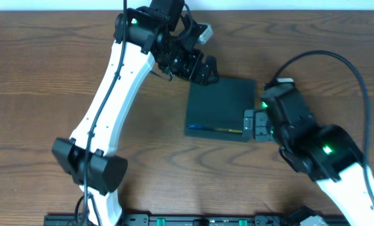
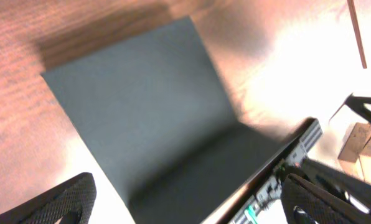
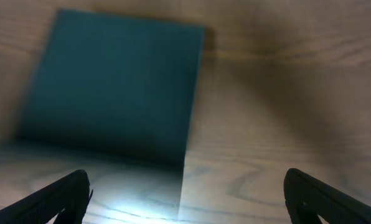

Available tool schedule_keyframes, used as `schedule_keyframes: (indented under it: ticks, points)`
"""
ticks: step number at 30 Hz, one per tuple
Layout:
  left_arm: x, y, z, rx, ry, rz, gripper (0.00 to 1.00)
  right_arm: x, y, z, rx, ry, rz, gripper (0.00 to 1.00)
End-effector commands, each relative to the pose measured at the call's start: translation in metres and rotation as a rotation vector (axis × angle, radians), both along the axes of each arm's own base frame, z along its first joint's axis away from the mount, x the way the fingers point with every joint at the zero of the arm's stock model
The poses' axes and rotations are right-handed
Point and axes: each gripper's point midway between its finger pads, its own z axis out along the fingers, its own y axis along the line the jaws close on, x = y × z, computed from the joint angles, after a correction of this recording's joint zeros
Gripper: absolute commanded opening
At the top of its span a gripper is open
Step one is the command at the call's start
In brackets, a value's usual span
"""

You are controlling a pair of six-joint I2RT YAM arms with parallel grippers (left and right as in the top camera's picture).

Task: Pack container
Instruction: 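Press the closed lid down with the right gripper, withdraw left gripper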

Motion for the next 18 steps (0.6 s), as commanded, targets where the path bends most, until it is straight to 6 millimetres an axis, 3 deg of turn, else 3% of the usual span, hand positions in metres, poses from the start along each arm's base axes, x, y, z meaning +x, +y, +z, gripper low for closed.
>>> schedule_keyframes:
  ticks: [1, 5, 10, 15, 18]
  points:
    - [-0.012, 0.006, 0.027, 0.005, -0.067, 0.012, 0.96, -0.011, -0.002, 0.031, 0.077, -0.095, 0.004, 0.99]
    - [-0.019, 0.027, 0.033, 0.081, -0.073, 0.095, 0.96, -0.020, 0.002, 0.041, 0.133, -0.119, 0.033, 0.99]
    - [-0.036, 0.064, 0.034, 0.250, -0.094, 0.156, 0.96, -0.022, 0.015, 0.034, 0.154, -0.075, 0.096, 0.99]
    - [-0.047, 0.101, 0.042, 0.392, -0.131, 0.273, 0.96, -0.008, 0.032, 0.021, 0.155, -0.031, 0.138, 0.99]
    - [-0.049, 0.114, 0.042, 0.438, -0.140, 0.322, 0.96, 0.005, 0.046, 0.011, 0.154, -0.010, 0.179, 0.99]
